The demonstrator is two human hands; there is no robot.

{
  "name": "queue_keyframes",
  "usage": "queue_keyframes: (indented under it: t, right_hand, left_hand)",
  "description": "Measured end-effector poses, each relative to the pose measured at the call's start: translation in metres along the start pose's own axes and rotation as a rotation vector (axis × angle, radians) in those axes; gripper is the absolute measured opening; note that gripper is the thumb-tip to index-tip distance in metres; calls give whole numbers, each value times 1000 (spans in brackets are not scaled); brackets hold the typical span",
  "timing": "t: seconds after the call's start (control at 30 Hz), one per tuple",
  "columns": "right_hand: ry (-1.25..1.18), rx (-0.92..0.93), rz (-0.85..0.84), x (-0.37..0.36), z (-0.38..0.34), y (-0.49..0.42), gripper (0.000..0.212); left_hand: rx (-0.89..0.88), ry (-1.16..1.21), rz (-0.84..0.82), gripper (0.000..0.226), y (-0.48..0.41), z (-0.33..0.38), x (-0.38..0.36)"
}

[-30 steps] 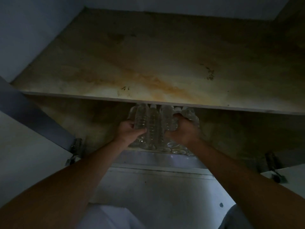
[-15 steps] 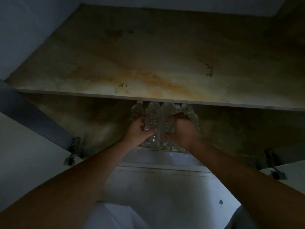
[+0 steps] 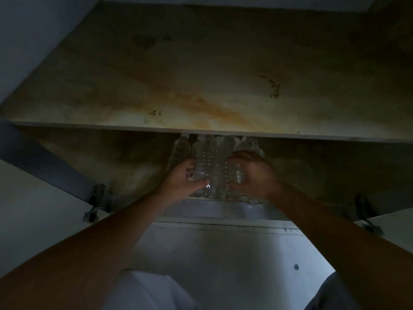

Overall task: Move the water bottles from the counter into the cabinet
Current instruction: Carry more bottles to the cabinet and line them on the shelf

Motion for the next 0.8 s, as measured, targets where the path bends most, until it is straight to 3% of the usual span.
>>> queue_keyframes:
  t: [0.07, 0.3, 0.37, 0.47, 0.53, 0.63, 0.8]
  right_hand:
    - [-41, 9, 3, -4, 6, 3, 75]
    - [-59, 37, -3, -5, 7, 3, 77]
    - [-47, 21, -5, -4, 6, 4, 77]
    - [-22, 5, 31, -1, 6, 7, 77]
    - [-12, -16, 41, 0, 9, 7, 78]
    - [-35, -14, 27, 0, 9, 8, 79]
    - [-89, -27, 5, -3, 13, 12, 80]
  left_hand:
    - [-17, 7, -15, 55, 3, 3, -1]
    - [-110, -84, -51, 69, -4, -3, -5]
    - [-61, -160, -1, 66, 2, 1, 4]
    - [35, -318, 204, 54, 8, 1, 36]
    - [110, -288, 265, 43, 9, -9, 47]
    - [170, -220, 140, 44, 5, -24, 36]
    - [154, -373, 85, 44, 11, -20, 32]
Point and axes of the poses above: each hand's wrist, its own y-axis away from the middle knuckle, its own x-axis out of the back of the hand, z = x × y, the point moved 10 cm from there along -y, towards the middle knuckle, and after that the axes turned 5 degrees about -z, right-handed, at the moved point
